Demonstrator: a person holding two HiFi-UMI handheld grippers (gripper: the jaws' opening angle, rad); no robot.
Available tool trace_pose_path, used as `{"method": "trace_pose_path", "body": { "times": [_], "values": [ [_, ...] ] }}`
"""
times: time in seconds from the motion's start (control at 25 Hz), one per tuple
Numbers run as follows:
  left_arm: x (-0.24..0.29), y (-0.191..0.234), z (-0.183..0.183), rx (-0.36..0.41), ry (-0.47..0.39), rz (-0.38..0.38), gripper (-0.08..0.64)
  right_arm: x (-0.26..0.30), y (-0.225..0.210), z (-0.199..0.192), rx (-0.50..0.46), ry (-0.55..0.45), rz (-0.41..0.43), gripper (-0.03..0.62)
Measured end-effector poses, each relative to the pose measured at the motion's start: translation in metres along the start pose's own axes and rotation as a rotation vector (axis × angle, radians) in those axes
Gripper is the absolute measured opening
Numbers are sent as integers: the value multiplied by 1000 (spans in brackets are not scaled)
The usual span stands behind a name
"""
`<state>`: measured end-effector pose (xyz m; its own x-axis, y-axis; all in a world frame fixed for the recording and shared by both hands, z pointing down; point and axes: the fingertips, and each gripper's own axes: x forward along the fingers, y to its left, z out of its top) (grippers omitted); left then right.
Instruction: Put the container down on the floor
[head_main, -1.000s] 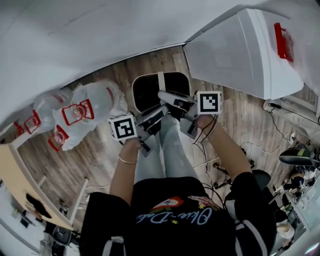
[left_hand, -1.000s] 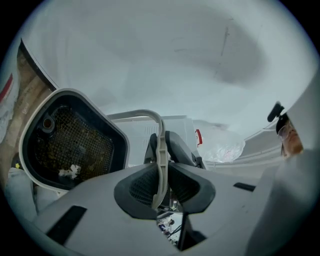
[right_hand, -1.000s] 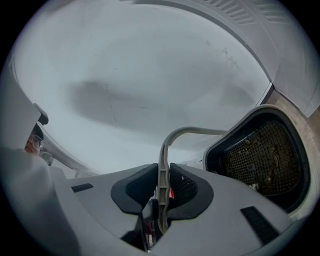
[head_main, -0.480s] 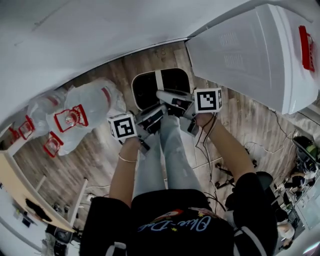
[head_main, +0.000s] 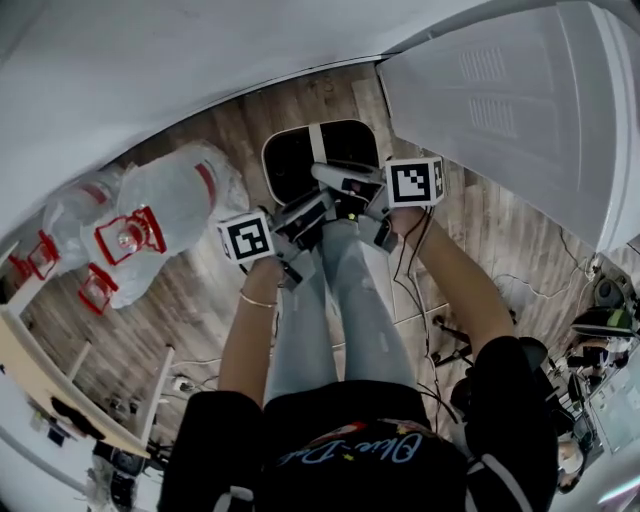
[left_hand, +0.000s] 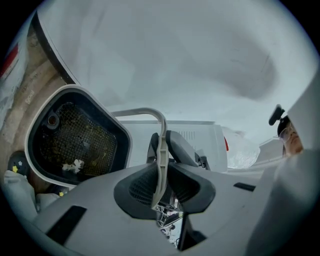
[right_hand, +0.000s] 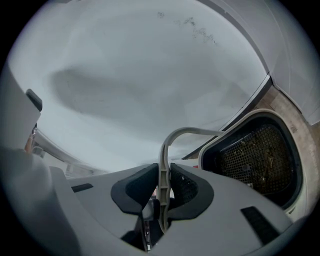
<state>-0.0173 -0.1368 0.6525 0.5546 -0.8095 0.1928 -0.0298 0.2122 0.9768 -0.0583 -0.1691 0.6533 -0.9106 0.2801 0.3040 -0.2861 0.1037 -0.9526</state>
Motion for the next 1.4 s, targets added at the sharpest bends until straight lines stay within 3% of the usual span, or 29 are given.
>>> {"method": "trace_pose_path", "body": {
  "times": [0.6,1.08,1.4],
  "values": [
    [28,80,26,-24,3,15,61,28,-84,21,-6,-35,-53,69],
    [50,137,33,-19,-5,91,65,39,-144,27,-67,-23,-129,69],
    [64,160,31,-85,-44,108,68,38,-170,28,-107,-4,-161,69]
  ]
}}
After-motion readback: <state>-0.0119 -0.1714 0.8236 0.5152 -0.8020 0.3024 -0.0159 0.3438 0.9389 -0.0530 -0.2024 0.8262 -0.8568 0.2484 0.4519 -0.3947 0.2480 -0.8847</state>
